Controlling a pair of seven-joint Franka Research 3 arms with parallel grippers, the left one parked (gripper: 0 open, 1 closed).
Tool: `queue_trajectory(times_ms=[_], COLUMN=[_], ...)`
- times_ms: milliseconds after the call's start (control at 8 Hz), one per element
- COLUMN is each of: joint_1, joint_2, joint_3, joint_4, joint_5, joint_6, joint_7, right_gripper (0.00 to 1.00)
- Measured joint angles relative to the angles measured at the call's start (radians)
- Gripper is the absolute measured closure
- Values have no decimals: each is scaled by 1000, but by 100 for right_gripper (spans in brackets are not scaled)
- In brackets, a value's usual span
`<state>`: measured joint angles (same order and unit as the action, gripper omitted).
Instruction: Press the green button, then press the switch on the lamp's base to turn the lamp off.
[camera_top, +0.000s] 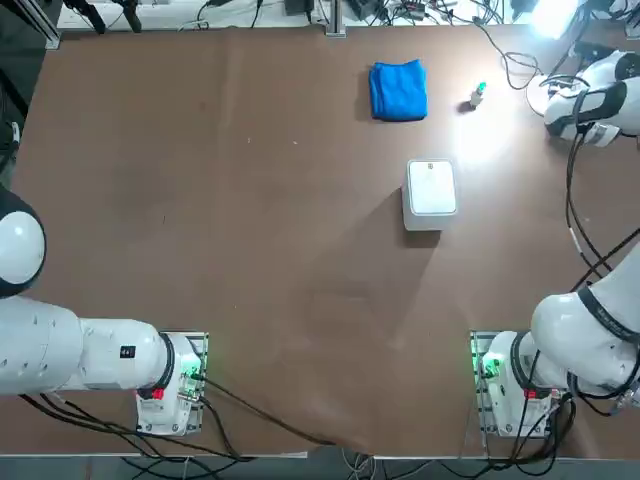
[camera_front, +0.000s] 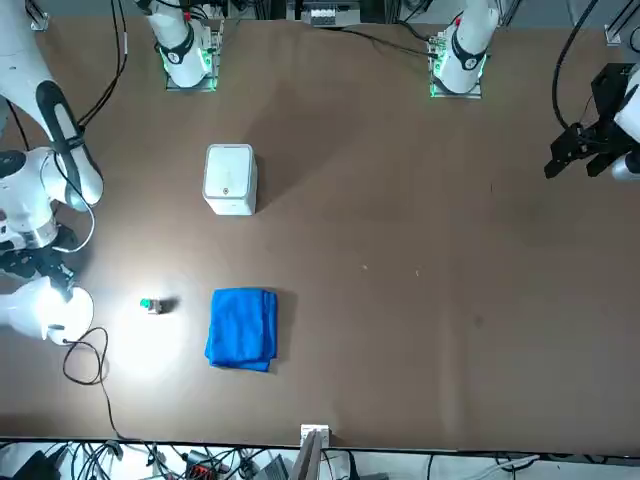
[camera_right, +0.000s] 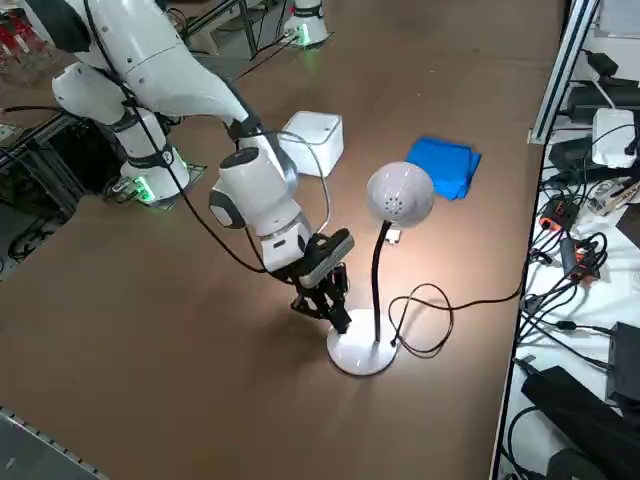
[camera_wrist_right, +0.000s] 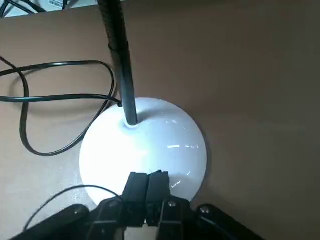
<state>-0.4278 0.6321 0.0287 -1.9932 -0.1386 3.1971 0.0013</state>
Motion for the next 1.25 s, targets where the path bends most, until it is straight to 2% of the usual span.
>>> queue_trajectory(times_ms=[875, 1125, 1250], joint_1=[2, 5, 6], joint_2=[-8, -91, -157], joint_3=[2, 3, 3], joint_4=[-39, -120, -152], joint_5=[0, 0, 0], joint_6=[40, 19, -63], joint_7=[23, 23, 23], right_gripper=[98, 98, 98])
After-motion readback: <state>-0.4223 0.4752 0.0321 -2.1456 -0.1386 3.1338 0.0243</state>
